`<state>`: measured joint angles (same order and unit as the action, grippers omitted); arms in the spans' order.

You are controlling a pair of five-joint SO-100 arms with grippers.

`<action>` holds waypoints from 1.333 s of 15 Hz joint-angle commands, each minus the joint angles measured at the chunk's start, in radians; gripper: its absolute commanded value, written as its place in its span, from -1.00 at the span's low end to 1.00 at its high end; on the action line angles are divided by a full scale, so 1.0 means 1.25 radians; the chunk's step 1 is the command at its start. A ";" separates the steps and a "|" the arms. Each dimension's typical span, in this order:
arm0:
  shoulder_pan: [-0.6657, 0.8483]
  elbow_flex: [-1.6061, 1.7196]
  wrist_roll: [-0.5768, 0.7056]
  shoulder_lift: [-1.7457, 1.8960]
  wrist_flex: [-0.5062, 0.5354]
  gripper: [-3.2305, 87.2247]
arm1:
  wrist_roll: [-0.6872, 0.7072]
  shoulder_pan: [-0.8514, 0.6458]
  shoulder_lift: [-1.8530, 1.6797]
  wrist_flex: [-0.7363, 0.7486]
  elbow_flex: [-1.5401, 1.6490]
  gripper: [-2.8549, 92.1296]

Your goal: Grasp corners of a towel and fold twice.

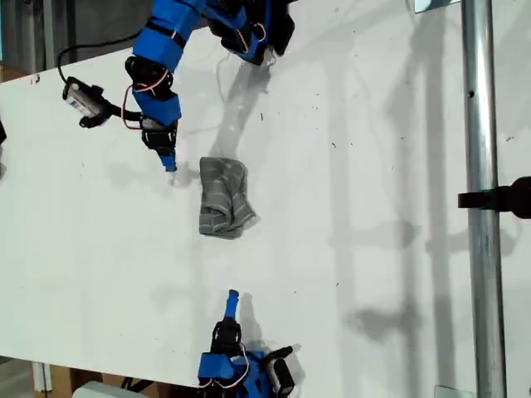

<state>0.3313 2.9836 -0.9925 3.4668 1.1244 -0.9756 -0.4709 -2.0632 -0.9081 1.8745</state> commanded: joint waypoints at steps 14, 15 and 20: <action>-0.028 0.108 0.045 0.004 0.128 -0.71 | -0.442 0.133 -0.979 -0.458 0.811 -0.69; -0.027 0.108 0.033 0.004 0.130 -0.73 | -0.433 0.123 -0.979 -0.460 0.811 -0.69; -0.027 0.108 0.033 0.004 0.130 -0.73 | -0.432 0.119 -0.979 -0.460 0.811 -0.69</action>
<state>0.2869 3.1140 -0.9572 3.4699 1.2916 -1.5278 -0.3160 -3.2858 -1.4757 2.8946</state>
